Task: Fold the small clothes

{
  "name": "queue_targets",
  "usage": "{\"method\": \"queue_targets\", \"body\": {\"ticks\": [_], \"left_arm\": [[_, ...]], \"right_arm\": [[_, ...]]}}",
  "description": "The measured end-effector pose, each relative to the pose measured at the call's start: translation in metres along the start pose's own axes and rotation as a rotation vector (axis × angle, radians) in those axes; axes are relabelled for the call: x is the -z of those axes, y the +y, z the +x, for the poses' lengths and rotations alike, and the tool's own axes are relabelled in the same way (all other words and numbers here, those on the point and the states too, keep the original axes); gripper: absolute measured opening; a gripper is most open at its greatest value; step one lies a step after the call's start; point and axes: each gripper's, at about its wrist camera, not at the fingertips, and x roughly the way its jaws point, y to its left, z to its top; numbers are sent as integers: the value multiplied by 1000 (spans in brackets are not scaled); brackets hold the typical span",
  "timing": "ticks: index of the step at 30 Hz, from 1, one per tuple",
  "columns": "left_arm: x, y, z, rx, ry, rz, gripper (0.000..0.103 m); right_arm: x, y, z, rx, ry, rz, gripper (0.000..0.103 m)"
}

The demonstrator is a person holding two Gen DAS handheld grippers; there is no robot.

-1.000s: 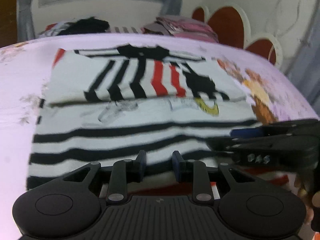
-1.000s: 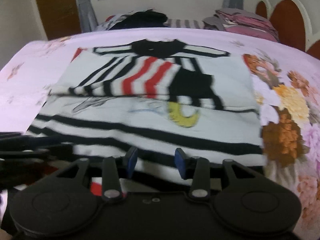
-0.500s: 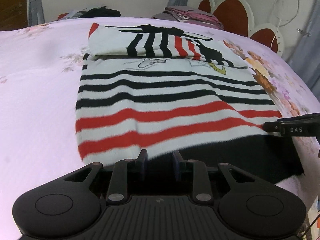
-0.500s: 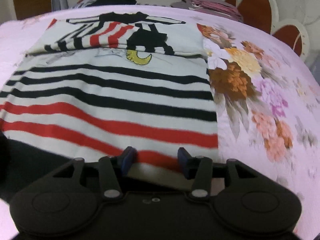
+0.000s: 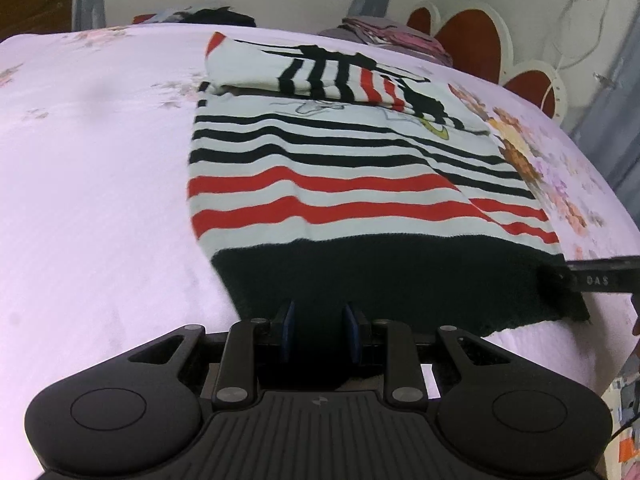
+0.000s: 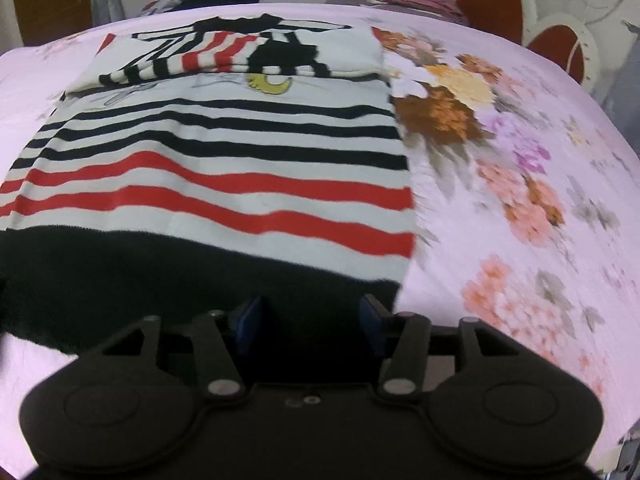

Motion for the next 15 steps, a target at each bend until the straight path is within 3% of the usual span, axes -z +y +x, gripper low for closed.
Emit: {"method": "queue_targets", "body": {"ticks": [7, 15], "left_arm": [[7, 19, -21, -6, -42, -80, 27], [18, 34, -13, 31, 10, -175, 27]], "right_arm": [[13, -14, -14, 9, -9, 58, 56], [23, -31, -19, 25, -4, 117, 63]]}}
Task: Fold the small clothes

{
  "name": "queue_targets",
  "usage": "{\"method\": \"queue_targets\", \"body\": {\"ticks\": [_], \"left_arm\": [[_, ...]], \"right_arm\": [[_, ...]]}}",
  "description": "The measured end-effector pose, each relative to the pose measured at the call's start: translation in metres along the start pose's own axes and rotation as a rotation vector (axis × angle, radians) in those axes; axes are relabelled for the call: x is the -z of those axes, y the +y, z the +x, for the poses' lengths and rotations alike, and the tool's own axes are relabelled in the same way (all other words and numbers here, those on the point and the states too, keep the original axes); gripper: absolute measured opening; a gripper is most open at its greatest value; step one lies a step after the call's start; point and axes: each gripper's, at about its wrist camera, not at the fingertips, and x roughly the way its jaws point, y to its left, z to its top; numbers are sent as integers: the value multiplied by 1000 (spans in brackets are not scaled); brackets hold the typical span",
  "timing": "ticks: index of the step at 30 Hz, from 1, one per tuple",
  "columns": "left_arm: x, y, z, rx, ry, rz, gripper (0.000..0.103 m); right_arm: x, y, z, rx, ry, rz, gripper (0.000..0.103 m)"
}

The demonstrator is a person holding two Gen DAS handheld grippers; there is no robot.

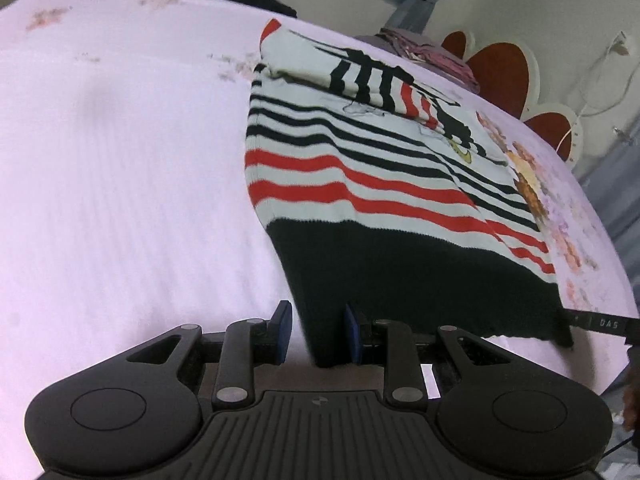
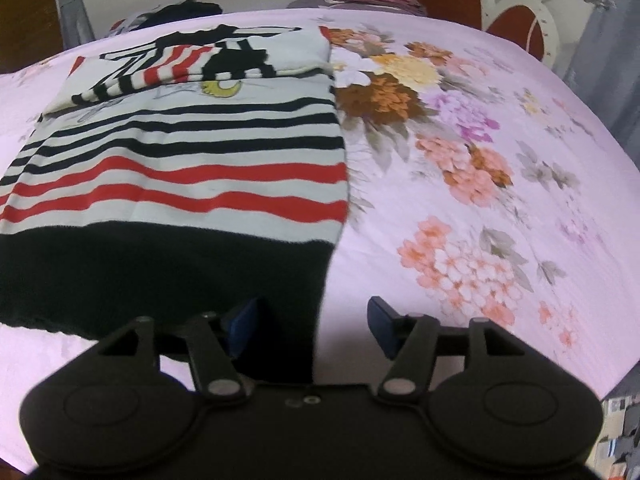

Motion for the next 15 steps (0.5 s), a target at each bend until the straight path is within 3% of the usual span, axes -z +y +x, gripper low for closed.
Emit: {"method": "queue_targets", "body": {"ticks": [1, 3, 4, 7, 9, 13, 14, 15], "left_arm": [[1, -2, 2, 2, 4, 3, 27], [1, -4, 7, 11, 5, 7, 45], [1, -5, 9, 35, 3, -3, 59], [-1, -18, 15, 39, 17, 30, 71], [-2, -23, 17, 34, 18, 55, 72], [-8, -18, 19, 64, 33, 33, 71], [-9, -17, 19, 67, 36, 29, 65], [-10, -16, 19, 62, 39, 31, 62]], "right_arm": [[1, -2, 1, -3, 5, 10, 63], [3, -4, 4, -9, 16, 26, 63], [4, -5, 6, -16, 24, 38, 63], [5, -8, 10, -35, 32, 66, 63], [4, -8, 11, -53, 38, 84, 58], [2, -3, 11, -86, 53, 97, 36], [2, -1, 11, -98, 59, 96, 28], [1, 1, 11, -101, 64, 84, 26]]}}
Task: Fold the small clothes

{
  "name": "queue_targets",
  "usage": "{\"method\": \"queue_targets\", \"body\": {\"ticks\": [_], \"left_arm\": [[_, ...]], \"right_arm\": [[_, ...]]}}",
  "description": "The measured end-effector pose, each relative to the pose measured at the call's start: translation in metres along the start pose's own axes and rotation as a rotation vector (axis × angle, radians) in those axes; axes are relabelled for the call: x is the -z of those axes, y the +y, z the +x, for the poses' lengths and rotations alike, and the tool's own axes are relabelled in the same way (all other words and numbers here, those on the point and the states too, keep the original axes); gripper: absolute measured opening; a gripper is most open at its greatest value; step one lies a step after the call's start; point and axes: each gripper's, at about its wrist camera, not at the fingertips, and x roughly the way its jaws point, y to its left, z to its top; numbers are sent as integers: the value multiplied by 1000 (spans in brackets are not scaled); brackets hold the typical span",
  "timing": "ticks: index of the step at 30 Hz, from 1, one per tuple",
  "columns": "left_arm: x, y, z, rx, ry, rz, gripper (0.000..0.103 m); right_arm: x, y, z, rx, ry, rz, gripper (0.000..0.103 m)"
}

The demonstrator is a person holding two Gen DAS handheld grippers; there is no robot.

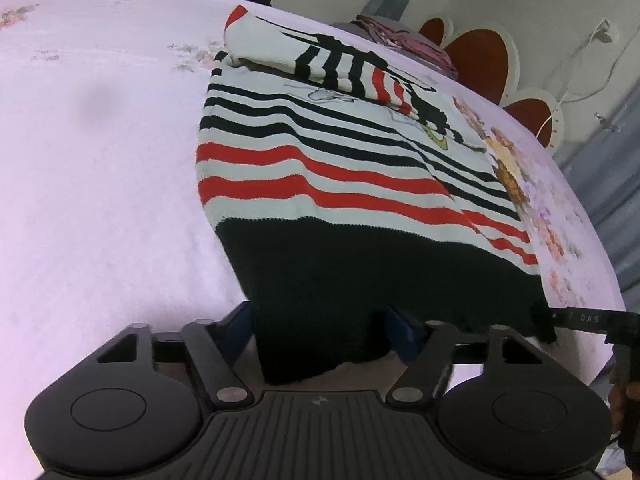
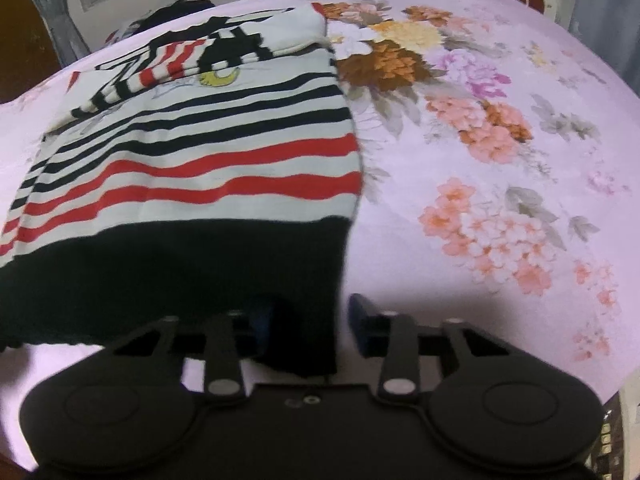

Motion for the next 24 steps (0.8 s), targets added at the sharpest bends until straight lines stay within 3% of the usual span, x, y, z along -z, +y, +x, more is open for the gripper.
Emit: {"method": "queue_targets", "body": {"ticks": [2, 6, 8, 14, 24], "left_arm": [[-2, 2, 1, -10, 3, 10, 48], [-7, 8, 2, -21, 17, 10, 32], [-10, 9, 2, -9, 27, 15, 13], [-29, 4, -6, 41, -17, 36, 9], [-111, -12, -23, 87, -215, 62, 7]], "right_arm": [[-3, 2, 1, 1, 13, -11, 24], [-7, -2, 3, -53, 46, 9, 13], [-10, -3, 3, -81, 61, 22, 12], [-26, -11, -4, -172, 57, 82, 11], [-103, -11, -40, -248, -149, 86, 10]]}}
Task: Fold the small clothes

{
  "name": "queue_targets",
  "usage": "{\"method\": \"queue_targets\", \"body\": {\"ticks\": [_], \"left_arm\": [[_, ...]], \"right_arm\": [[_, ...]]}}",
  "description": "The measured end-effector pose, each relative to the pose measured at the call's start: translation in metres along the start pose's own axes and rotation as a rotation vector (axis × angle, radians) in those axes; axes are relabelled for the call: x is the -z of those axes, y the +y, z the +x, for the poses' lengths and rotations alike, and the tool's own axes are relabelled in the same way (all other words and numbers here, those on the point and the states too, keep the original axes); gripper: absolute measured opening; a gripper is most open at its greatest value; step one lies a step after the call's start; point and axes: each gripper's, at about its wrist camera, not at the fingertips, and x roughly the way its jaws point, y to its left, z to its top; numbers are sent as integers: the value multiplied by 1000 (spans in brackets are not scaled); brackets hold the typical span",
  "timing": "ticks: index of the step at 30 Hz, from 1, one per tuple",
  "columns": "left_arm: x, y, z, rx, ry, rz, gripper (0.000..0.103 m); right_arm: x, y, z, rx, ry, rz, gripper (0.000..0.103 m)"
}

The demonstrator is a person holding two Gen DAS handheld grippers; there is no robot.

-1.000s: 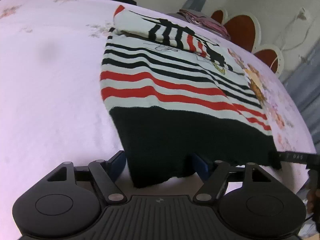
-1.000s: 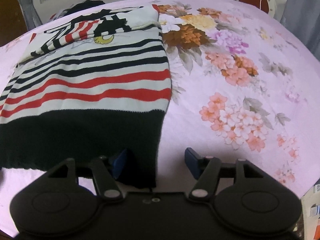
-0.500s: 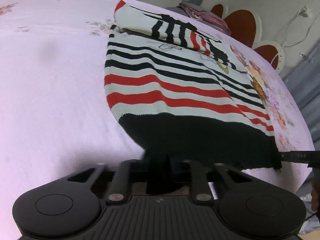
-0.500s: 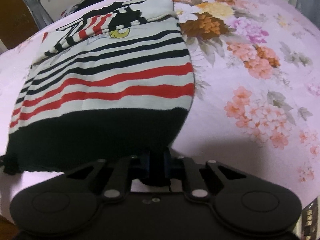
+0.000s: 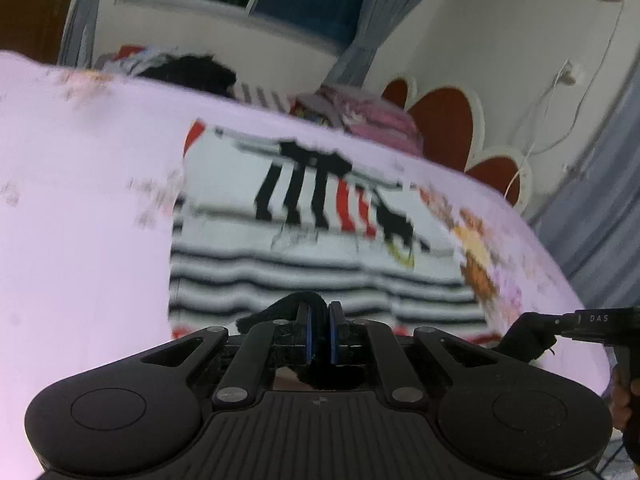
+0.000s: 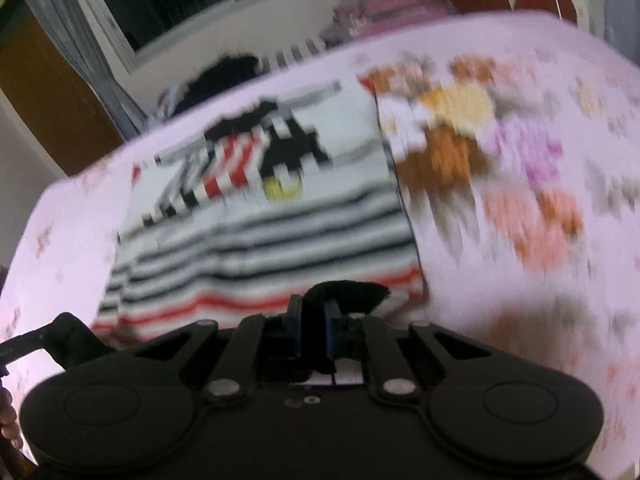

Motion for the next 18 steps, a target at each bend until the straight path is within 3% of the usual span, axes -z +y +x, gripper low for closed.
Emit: {"method": "queue_targets", "body": {"ticks": [9, 12, 15, 18], "left_arm": [[-78, 3, 47, 1, -114, 2, 7], [-106, 5, 71, -6, -133, -14, 4], [-125, 9, 100, -30, -127, -18, 1], [-133, 16, 127, -52, -81, -16, 1]], "right_arm": [[-88, 11, 44, -22, -111, -9, 10], [-118, 12, 67, -21, -139, 6, 4], [-144, 13, 97, -5, -126, -11, 3], [-155, 14, 129, -3, -53, -46, 3]]}}
